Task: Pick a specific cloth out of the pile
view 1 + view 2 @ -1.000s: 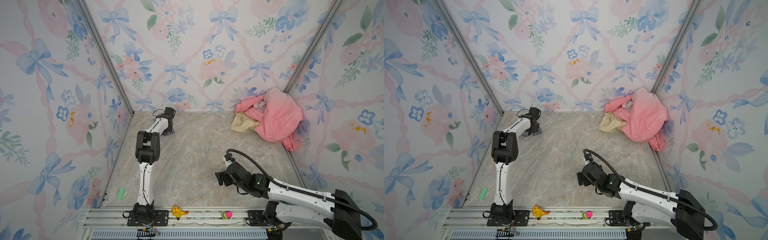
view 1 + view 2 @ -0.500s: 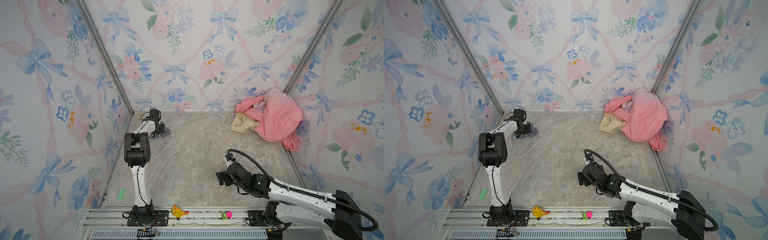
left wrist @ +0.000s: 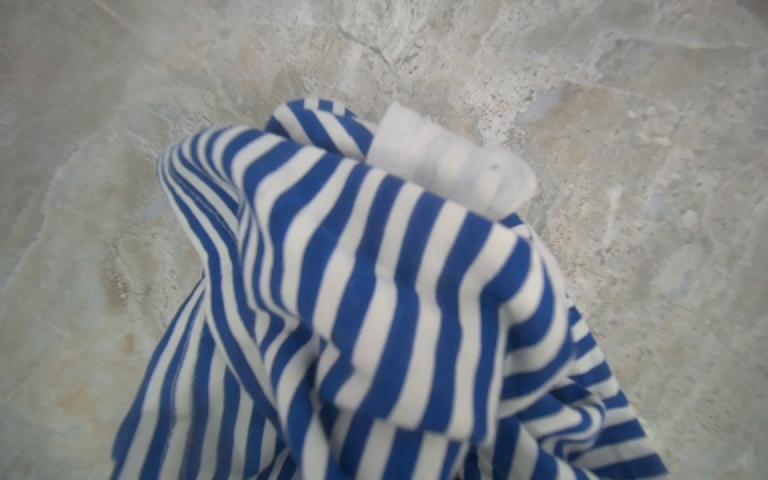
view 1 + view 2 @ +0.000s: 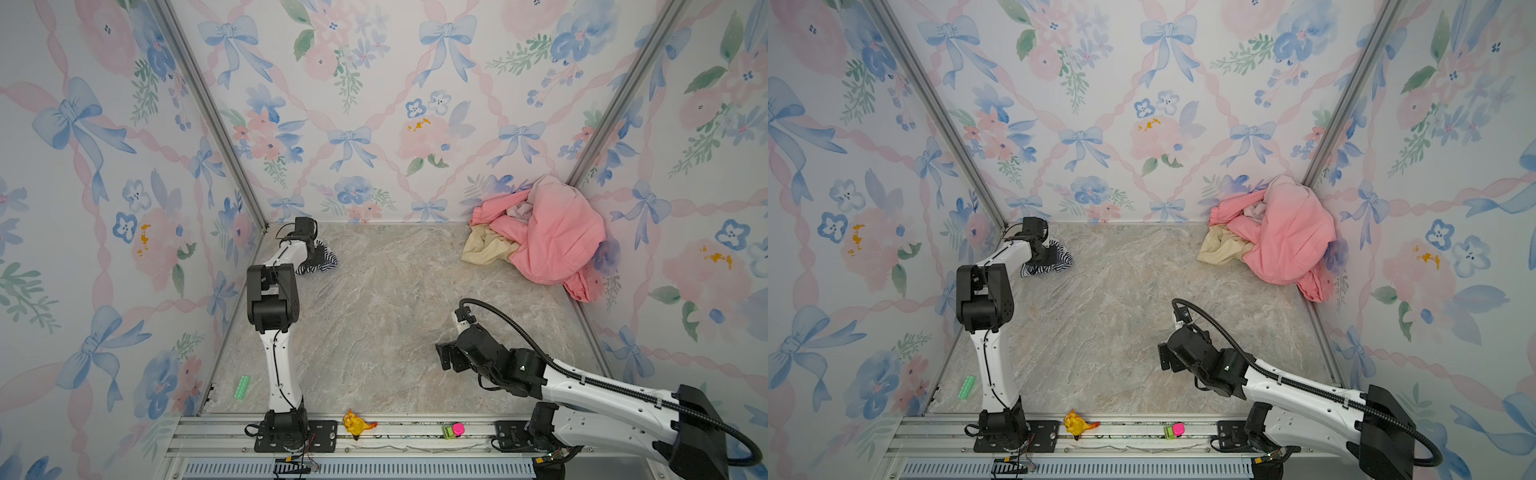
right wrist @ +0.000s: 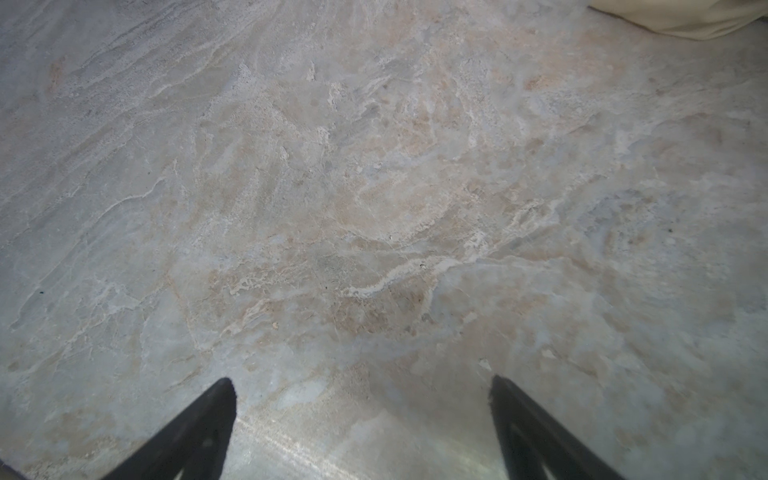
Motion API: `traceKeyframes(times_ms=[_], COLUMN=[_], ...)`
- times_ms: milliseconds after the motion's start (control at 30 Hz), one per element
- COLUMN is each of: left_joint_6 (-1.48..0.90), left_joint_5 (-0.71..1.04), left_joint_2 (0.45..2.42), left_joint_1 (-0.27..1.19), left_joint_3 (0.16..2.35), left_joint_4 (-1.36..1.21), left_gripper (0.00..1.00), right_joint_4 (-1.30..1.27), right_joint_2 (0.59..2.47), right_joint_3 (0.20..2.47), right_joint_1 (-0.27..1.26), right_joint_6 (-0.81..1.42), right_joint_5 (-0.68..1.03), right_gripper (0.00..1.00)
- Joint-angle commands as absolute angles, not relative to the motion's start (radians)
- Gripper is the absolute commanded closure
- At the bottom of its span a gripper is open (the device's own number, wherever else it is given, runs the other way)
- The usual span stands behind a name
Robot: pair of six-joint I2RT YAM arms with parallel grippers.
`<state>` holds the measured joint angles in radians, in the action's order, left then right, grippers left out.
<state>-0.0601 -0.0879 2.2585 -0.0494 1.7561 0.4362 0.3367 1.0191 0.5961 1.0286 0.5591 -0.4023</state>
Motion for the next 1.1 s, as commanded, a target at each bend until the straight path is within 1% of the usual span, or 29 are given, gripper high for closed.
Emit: traceKeyframes(times_ms=[0, 33, 100, 267, 567, 733, 767, 800, 833, 967, 1000, 1033, 1067], left_joint_6=[-0.084, -0.086, -0.09, -0.094, -0.11, -0.125, -0.135, -0.146, -0.157, -0.224, -0.238, -0.246, -0.252], left_joint_5=[-0.081, -0.083, -0.084, -0.077, -0.101, -0.101, -0.096, -0.085, -0.071, -0.038, -0.034, -0.031, -0.031], left_joint_2=[2.218, 2.209, 2.193, 2.161, 2.096, 2.01, 1.984, 1.959, 1.933, 1.758, 1.7, 1.651, 1.592], left_joint_1=[-0.054, -0.054, -0.054, -0.056, -0.055, -0.055, -0.055, -0.055, -0.056, -0.054, -0.052, -0.048, -0.041], left_joint_3=[1.733, 1.731, 1.726, 1.72, 1.698, 1.644, 1.63, 1.616, 1.601, 1.47, 1.424, 1.387, 1.347], left_joint_4=[0.449, 0.447, 0.442, 0.425, 0.415, 0.381, 0.375, 0.368, 0.361, 0.287, 0.257, 0.233, 0.209], left_gripper=[0.79, 0.74, 0.6, 0.44, 0.32, 0.26, 0.22, 0.2, 0.19, 0.15, 0.09, 0.08, 0.03], right_joint_4=[0.343, 0.342, 0.343, 0.344, 0.355, 0.359, 0.358, 0.354, 0.346, 0.317, 0.319, 0.325, 0.333], right_joint_2=[1.024, 1.023, 1.02, 1.007, 0.977, 0.973, 0.972, 0.969, 0.964, 0.916, 0.901, 0.889, 0.876], right_joint_3=[0.609, 0.607, 0.606, 0.61, 0.6, 0.61, 0.611, 0.609, 0.605, 0.597, 0.603, 0.61, 0.619], right_joint_1=[1.038, 1.038, 1.038, 1.038, 1.036, 1.035, 1.034, 1.03, 1.022, 0.925, 0.893, 0.863, 0.827], right_joint_6=[0.571, 0.572, 0.568, 0.562, 0.557, 0.545, 0.539, 0.534, 0.53, 0.484, 0.468, 0.452, 0.436], right_joint_5=[-0.422, -0.422, -0.423, -0.425, -0.43, -0.429, -0.429, -0.43, -0.421, -0.297, -0.274, -0.26, -0.237], right_gripper=[0.03, 0.03, 0.03, 0.03, 0.03, 0.03, 0.03, 0.03, 0.03, 0.03, 0.03, 0.03, 0.03])
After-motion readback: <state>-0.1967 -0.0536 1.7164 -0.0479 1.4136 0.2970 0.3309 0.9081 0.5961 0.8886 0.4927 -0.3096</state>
